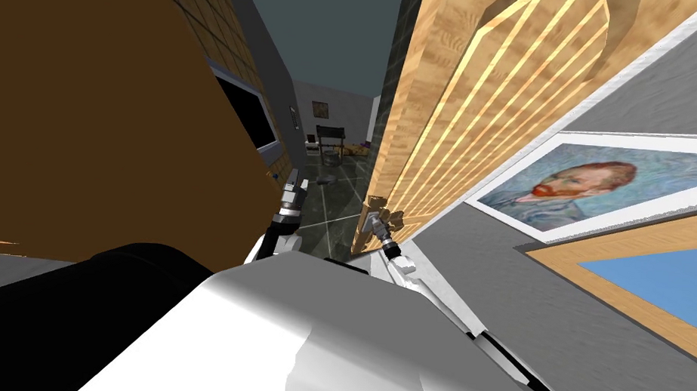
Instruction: Push the door open
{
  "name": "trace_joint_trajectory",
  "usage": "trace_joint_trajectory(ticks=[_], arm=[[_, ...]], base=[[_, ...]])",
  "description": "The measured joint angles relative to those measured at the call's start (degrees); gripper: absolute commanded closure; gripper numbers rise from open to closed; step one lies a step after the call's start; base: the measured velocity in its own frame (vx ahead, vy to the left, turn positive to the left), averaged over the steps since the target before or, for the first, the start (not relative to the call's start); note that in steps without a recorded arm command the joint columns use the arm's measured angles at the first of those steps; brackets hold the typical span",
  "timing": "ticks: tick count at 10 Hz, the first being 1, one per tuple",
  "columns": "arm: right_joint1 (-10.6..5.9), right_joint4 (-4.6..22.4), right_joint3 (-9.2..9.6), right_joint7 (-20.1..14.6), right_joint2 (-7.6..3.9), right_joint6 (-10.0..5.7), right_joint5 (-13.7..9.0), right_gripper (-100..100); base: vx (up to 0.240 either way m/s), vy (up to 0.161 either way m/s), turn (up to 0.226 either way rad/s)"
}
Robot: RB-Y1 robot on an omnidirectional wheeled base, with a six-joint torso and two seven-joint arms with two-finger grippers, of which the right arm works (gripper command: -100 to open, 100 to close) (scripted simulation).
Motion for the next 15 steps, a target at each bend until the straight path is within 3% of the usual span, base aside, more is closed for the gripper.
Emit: trace_joint_trajectory(ticks=[6,8,11,12,15], arm=[[-1.10,0.32,1.10,-8.42,1.43,-0.23,-5.16,100],[-1.98,1.96,2.05,-11.67,1.89,1.09,-6.29,100],[-2.73,2.86,2.68,-15.73,3.38,0.97,-9.07,100],[-2.52,2.05,2.57,-16.75,3.03,0.60,-9.75,100],[-3.46,3.23,3.49,-21.02,4.39,1.07,-12.53,100]], base=[[0.045,0.018,-0.021],[0.037,0.031,-0.051],[0.042,0.019,-0.015],[0.043,0.015,-0.044],[0.045,0.026,-0.030]])
